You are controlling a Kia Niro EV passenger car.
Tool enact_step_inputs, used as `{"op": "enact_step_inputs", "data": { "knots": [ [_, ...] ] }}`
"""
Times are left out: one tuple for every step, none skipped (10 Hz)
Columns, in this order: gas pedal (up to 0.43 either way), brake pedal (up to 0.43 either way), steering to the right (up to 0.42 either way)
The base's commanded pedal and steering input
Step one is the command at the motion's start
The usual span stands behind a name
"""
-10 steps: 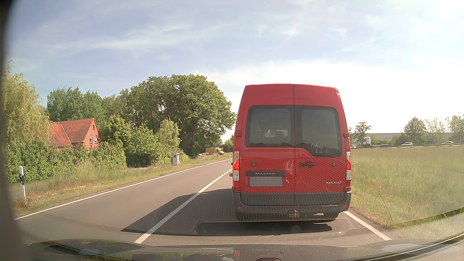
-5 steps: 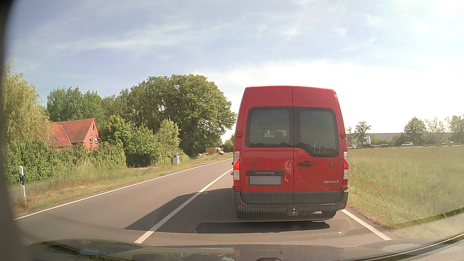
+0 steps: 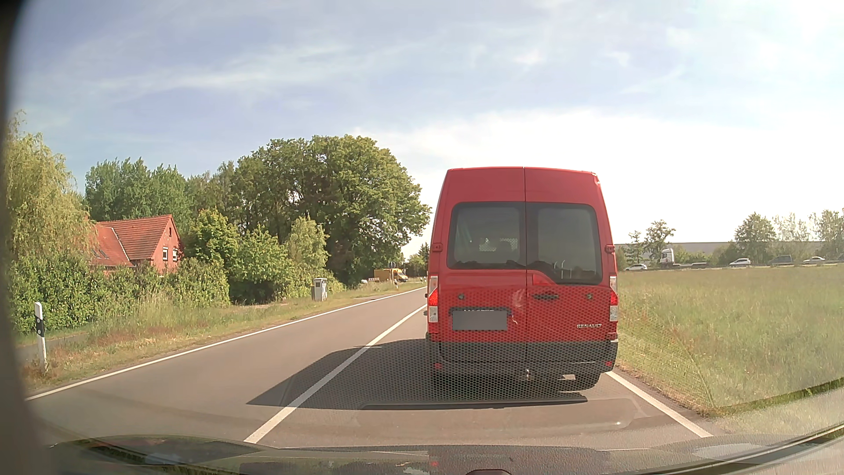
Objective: Follow the waypoints while adhering to traffic rules and regulations
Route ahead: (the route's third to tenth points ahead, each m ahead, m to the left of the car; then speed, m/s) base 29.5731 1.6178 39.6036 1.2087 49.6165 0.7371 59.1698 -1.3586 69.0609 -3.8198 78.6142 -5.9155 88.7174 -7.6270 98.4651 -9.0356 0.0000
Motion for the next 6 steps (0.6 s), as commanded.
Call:
{"op": "enact_step_inputs", "data": {
  "knots": [
    [0.000,0.000,0.000],
    [0.000,0.000,0.000],
    [0.000,0.000,0.000],
    [0.000,0.000,0.000],
    [0.000,0.000,0.000],
    [0.000,0.000,0.000]
  ]
}}
